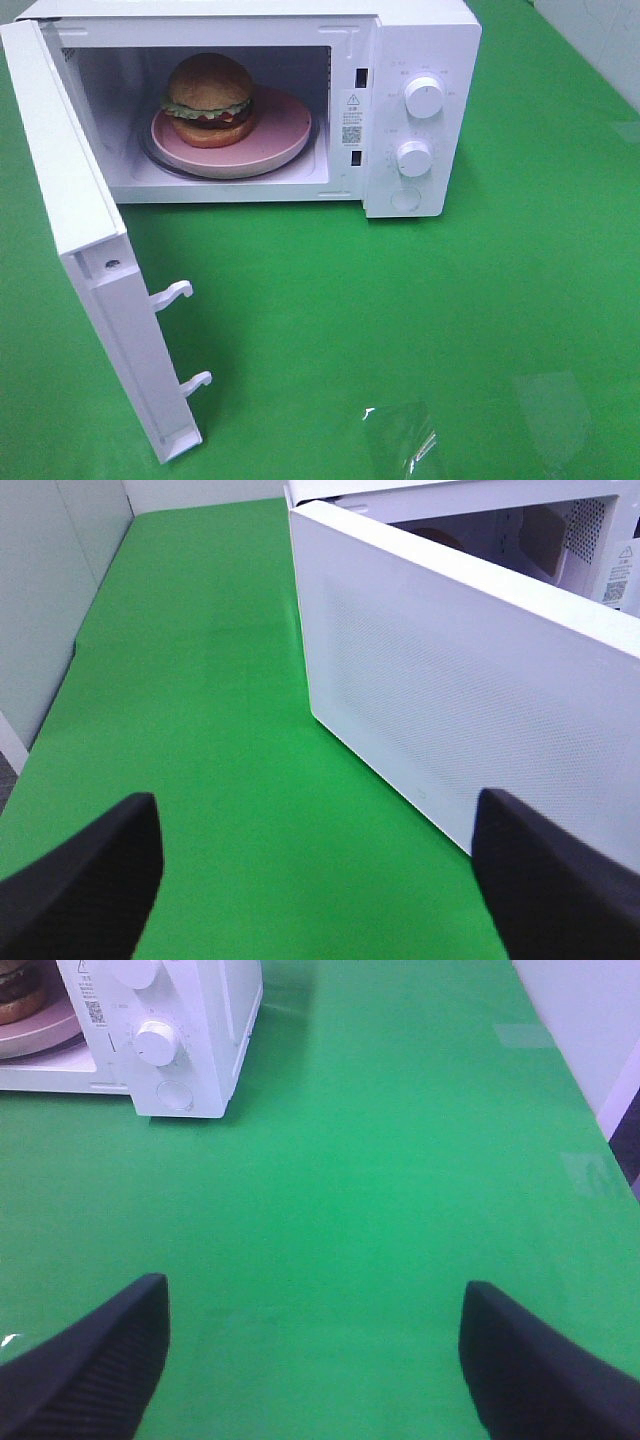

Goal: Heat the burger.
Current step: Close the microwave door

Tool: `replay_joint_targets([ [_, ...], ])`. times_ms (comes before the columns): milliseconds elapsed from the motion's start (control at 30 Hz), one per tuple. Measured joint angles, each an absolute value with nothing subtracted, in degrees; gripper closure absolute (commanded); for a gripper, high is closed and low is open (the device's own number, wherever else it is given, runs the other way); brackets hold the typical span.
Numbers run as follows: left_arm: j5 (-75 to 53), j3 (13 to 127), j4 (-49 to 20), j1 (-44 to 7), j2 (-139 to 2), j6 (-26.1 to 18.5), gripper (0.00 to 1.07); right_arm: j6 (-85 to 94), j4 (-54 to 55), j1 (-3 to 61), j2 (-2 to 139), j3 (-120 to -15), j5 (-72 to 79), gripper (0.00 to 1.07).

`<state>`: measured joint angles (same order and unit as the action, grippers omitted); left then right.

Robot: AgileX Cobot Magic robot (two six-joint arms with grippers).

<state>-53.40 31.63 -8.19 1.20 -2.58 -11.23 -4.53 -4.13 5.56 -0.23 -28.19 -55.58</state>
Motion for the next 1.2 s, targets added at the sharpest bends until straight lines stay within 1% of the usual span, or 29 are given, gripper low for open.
replay_joint_targets([
  [33,-53.4,31.63,-8.19,1.2,-2.58,-11.23,0.43,-4.53,-4.13,5.56,-0.23,-28.19,-55.58,0.31],
  [67,-52.37,31.63,-8.19,1.2,-4.81,-11.23,0.52,-4.53,-4.13,5.56,-0.23,-28.19,-55.58,0.31],
  [100,-52.37,31.63,-8.19,1.2,-4.81,-11.23,0.52,-4.53,-4.13,5.56,-0.23,-28.19,-55.58,0.31],
  [133,-50.99,31.63,-8.19,1.2,-7.28,-11.23,0.62,-4.53,-4.13,5.56,-0.23,-28.19,-55.58,0.31],
  [167,-50.99,31.63,-8.19,1.2,-7.28,-11.23,0.62,-4.53,-4.13,5.56,-0.23,-28.19,-55.58,0.31],
  [200,-49.1,31.63,-8.19,1.2,-10.2,-11.23,0.78,-4.53,-4.13,5.56,-0.23,-28.19,-55.58,0.31],
  [233,-48.3,31.63,-8.19,1.2,-11.75,-11.23,0.86,-4.53,-4.13,5.56,-0.23,-28.19,-55.58,0.31],
  [267,-48.3,31.63,-8.19,1.2,-11.75,-11.23,0.86,-4.53,-4.13,5.56,-0.23,-28.19,-55.58,0.31],
  [300,-46.58,31.63,-8.19,1.2,-14.5,-11.23,1.07,-4.53,-4.13,5.56,-0.23,-28.19,-55.58,0.31],
  [367,-44.63,31.4,-8.19,1.2,-17.25,-11.4,1.07,-4.53,-4.13,5.56,-0.23,-28.19,-55.58,0.31],
  [400,-41.6,30.42,-8.37,1.2,-19.48,-11.63,1.07,-4.53,-4.13,5.56,-0.23,-28.19,-55.58,0.31],
  [500,-39.82,29.68,-8.48,1.2,-20.51,-11.63,1.07,-4.53,-4.13,5.56,-0.23,-28.19,-55.58,0.32],
  [533,-35.87,28.07,-9.22,1.2,-22.17,-11.63,1.07,-4.53,-4.13,5.56,-0.23,-28.19,-55.58,0.32],
  [567,-35.87,28.07,-9.22,1.2,-22.17,-11.63,1.07,-4.53,-4.13,5.56,-0.23,-28.19,-55.58,0.32],
  [633,-25.44,23.72,-11.57,1.2,-24.01,-11.69,1.07,-4.53,-4.13,5.56,-0.23,-28.19,-55.58,0.32],
  [667,-25.44,23.72,-11.57,1.2,-24.01,-11.69,1.07,-4.53,-4.13,5.56,-0.23,-28.19,-55.58,0.32],
  [700,-20.11,21.26,-12.32,1.2,-24.69,-11.69,1.07,-4.53,-4.13,5.56,-0.23,-28.19,-55.58,0.32],
  [800,-17.42,19.6,-12.49,1.2,-25.1,-11.75,1.07,-4.53,-4.13,5.56,-0.23,-28.19,-55.58,0.32],
  [867,-7.73,14.73,-12.72,1.2,-26.47,-11.8,1.07,-4.53,-4.13,5.56,-0.23,-28.19,-55.58,0.32],
  [900,-7.73,14.73,-12.72,1.2,-26.47,-11.8,1.07,-4.53,-4.13,5.56,-0.23,-28.19,-55.58,0.32],
  [933,-3.44,12.66,-12.78,1.2,-27.22,-11.8,1.07,-4.53,-4.13,5.56,-0.23,-28.19,-55.58,0.32],
  [1033,-1.15,11.57,-12.78,1.2,-27.56,-11.8,1.07,-4.53,-4.13,5.56,-0.23,-28.19,-55.58,0.32],
  [1067,3.09,9.91,-12.78,1.2,-28.76,-11.8,1.07,-4.53,-4.13,5.56,-0.23,-28.19,-55.58,0.32],
  [1100,3.09,9.91,-12.78,1.2,-28.76,-11.8,1.07,-4.53,-4.13,5.56,-0.23,-28.19,-55.58,0.32],
  [1167,9.0,9.05,-12.03,1.2,-32.2,-11.69,1.07,-4.53,-4.13,5.56,-0.23,-28.19,-55.58,0.32],
  [1200,9.0,9.05,-12.03,1.2,-32.2,-11.69,1.07,-4.53,-4.13,5.56,-0.23,-28.19,-55.58,0.32],
])
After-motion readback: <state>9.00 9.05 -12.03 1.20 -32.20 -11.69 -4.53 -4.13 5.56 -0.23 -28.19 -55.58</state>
